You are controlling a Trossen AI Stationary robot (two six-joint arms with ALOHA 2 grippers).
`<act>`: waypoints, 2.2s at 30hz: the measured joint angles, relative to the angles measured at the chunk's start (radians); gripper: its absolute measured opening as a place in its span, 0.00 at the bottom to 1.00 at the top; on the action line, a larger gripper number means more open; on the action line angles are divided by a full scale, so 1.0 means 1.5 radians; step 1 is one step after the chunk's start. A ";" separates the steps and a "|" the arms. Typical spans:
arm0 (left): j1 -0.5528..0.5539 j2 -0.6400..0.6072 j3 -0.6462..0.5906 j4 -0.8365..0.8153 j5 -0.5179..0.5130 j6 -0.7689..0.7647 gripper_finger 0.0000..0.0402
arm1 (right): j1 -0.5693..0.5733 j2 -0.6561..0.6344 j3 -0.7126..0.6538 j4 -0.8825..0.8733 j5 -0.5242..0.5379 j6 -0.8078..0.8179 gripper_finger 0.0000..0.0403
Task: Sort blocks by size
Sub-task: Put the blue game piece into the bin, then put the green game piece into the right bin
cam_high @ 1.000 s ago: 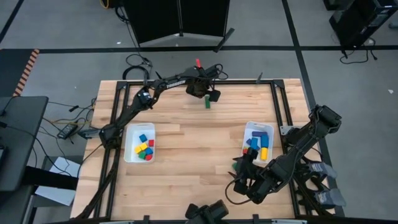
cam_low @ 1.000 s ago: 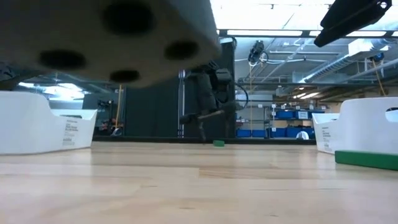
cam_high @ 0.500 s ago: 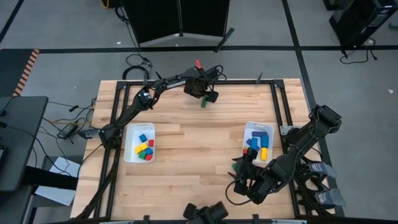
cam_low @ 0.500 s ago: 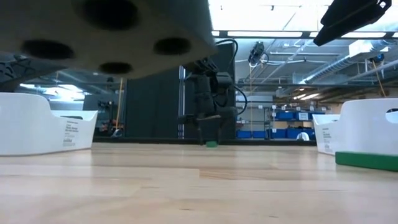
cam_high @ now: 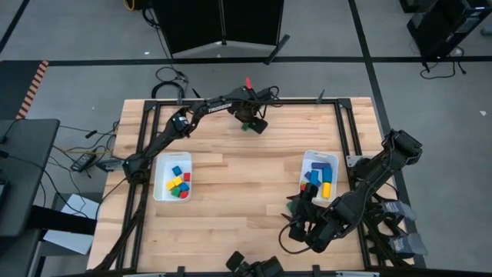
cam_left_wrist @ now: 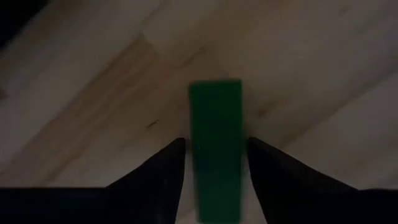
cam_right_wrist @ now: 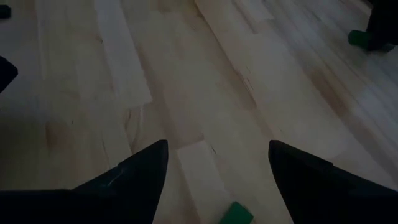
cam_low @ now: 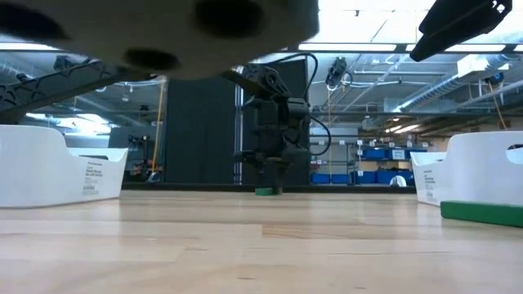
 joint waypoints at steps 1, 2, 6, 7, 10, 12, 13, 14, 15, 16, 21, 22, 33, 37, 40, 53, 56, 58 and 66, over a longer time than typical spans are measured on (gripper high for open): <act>-0.002 0.000 0.000 -0.004 -0.003 0.012 0.44 | 0.000 0.000 0.000 0.001 0.000 0.000 0.72; -0.003 0.000 0.000 -0.016 -0.007 0.021 0.44 | 0.000 0.000 0.000 0.002 0.000 0.000 0.72; -0.004 0.000 0.000 -0.020 -0.011 0.044 0.39 | 0.000 0.000 0.000 0.003 0.000 0.001 0.72; -0.004 0.000 0.000 -0.023 -0.012 0.059 0.35 | 0.000 -0.001 0.000 0.002 0.000 -0.001 0.72; -0.006 -0.010 -0.001 -0.042 -0.027 0.104 0.23 | 0.000 -0.015 0.000 -0.002 0.003 -0.016 0.71; -0.010 -0.025 -0.001 -0.003 -0.014 0.126 0.23 | 0.000 -0.034 0.000 -0.002 0.017 -0.019 0.70; -0.013 -0.035 -0.001 0.015 -0.010 0.131 0.23 | 0.002 -0.046 0.000 -0.002 0.022 -0.019 0.69; -0.016 -0.044 0.000 0.029 0.006 0.132 0.23 | 0.005 -0.057 0.000 -0.001 0.029 -0.019 0.68; -0.017 -0.051 0.000 0.044 0.023 0.133 0.23 | 0.009 -0.069 0.000 -0.001 0.035 -0.019 0.68; -0.020 -0.056 0.001 0.055 0.039 0.136 0.23 | 0.016 -0.081 0.000 -0.001 0.044 -0.019 0.67; -0.064 -0.076 -0.001 0.110 0.104 0.177 0.23 | 0.064 -0.153 0.000 0.009 0.058 -0.075 0.63; -0.083 -0.082 -0.001 0.137 0.124 0.181 0.23 | 0.076 -0.171 0.000 0.016 0.064 -0.088 0.62; -0.275 -0.048 -0.005 0.530 0.199 0.145 0.23 | 0.199 -0.292 0.001 0.248 0.147 -0.349 0.56; -0.290 -0.025 -0.004 0.597 0.179 0.131 0.23 | 0.213 -0.286 0.001 0.310 0.151 -0.411 0.54; -0.299 0.000 -0.006 0.617 0.170 0.128 0.26 | 0.215 -0.277 0.001 0.313 0.151 -0.418 0.53; -0.306 -0.023 -0.005 0.611 0.142 0.142 0.65 | 0.215 -0.241 0.000 0.302 0.152 -0.392 0.49; -0.307 -0.047 -0.004 0.604 0.140 0.158 0.38 | 0.213 -0.215 -0.001 0.262 0.153 -0.355 0.47; -0.310 -0.057 -0.005 0.588 0.136 0.172 0.17 | 0.208 -0.194 -0.001 0.228 0.144 -0.320 0.46; -0.323 -0.236 -0.229 0.646 0.053 0.208 0.02 | 0.206 -0.109 -0.001 0.193 0.074 -0.246 0.40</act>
